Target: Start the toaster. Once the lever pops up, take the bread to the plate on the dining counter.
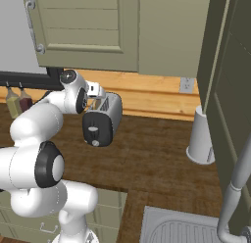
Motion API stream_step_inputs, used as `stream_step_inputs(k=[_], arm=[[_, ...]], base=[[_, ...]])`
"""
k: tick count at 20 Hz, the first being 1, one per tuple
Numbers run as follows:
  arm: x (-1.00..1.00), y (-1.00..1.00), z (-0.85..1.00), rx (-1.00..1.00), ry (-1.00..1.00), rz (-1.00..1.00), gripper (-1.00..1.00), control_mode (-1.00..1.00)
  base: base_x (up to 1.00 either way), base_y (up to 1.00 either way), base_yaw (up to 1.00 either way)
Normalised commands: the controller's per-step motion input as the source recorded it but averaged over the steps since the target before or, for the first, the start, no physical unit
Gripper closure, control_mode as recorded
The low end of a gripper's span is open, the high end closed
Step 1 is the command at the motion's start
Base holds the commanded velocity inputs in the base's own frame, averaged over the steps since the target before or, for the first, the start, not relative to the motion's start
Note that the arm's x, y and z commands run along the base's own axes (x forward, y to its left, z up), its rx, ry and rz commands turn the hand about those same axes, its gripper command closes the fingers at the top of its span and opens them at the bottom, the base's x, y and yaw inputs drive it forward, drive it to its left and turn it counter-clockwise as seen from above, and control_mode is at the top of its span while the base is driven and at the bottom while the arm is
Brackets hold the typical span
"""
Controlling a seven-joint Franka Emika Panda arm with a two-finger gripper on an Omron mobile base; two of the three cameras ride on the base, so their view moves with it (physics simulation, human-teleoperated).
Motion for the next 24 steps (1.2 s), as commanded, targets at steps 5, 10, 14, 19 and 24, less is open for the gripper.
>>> stream_step_inputs(k=[5, 10, 14, 19, 24], arm=[[0.0, 0.0, 0.0, 0.0, 0.0, 0.0, -1.0, -1.0], [0.0, 0.0, 0.0, 0.0, 0.0, 0.0, -1.0, -1.0], [0.0, 0.0, 0.0, 0.0, 0.0, 0.0, -1.0, -1.0], [0.0, 0.0, 0.0, 0.0, 0.0, 0.0, -1.0, -1.0], [0.0, 0.0, 0.0, 0.0, 0.0, 0.0, -1.0, -1.0]], base=[[0.0, 0.0, 0.0], [0.0, 0.0, 0.0], [0.0, 0.0, 0.0], [0.0, 0.0, 0.0], [0.0, 0.0, 0.0]])
